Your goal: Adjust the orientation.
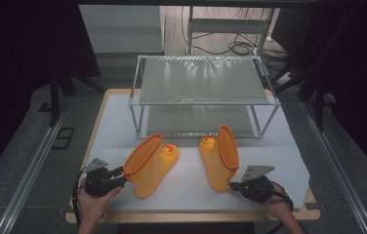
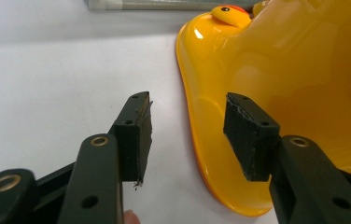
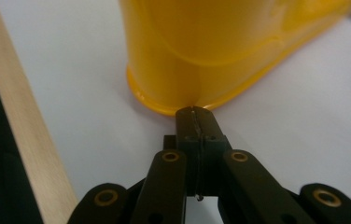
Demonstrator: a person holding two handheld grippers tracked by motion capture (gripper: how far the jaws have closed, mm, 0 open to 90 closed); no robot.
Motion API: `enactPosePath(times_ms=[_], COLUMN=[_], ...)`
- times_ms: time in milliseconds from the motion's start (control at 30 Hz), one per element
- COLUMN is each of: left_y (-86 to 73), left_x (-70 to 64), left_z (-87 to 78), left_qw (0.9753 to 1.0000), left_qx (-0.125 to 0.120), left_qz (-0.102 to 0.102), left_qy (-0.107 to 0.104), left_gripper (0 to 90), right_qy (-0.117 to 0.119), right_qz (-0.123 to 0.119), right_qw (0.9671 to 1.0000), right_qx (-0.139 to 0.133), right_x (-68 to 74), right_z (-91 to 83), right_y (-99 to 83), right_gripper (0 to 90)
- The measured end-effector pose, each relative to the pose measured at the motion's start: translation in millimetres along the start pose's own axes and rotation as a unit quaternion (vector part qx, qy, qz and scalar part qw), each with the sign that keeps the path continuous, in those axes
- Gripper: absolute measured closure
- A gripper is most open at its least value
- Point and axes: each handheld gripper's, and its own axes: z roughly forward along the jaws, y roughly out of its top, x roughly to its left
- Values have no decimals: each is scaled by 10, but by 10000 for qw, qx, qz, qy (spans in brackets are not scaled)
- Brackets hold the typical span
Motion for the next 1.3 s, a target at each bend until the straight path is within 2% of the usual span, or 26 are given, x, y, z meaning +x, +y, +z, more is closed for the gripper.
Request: enactPosePath(times_ms=[333, 500, 633, 733, 833, 933, 1033, 1133, 1233, 1300], left_y=[-2, -8, -7, -11, -10, -11, -14, -17, -18, -19], left_x=[18, 29, 29, 29, 34, 37, 27, 24, 27, 27], left_z=[1, 7, 7, 11, 9, 12, 27, 32, 32, 31], left_qw=[10000, 10000, 10000, 9999, 9999, 9999, 9999, 9998, 9998, 9998], left_qx=[56, 89, 84, 109, 105, 114, 148, 174, 174, 174], left_qz=[4, -40, -43, -19, -33, -38, -26, -15, -20, -21], left_qy=[-14, 5, -7, -11, -17, -16, -20, -26, -32, -38], left_gripper=[511, 509, 511, 511, 511, 510, 510, 509, 509, 509], right_qy=[159, 140, 134, 104, -87, -350, -615, -825, -993, -1026], right_qz=[-399, -435, -423, -275, 41, 353, 591, 991, 1262, 1352], right_qw=[9991, 9989, 9989, 9992, 9989, 9969, 9935, 9873, 9822, 9803], right_qx=[21, -64, -129, -278, -466, -614, -759, -924, -970, -1010], right_x=[226, 286, 284, 211, 63, -114, -297, -440, -502, -517], right_z=[271, 379, 371, 248, 65, -123, -262, -312, -312, -316], right_y=[295, 387, 378, 305, 143, -63, -240, -384, -447, -465], right_gripper=[899, 899, 898, 895, 869, 825, 765, 696, 631, 607])
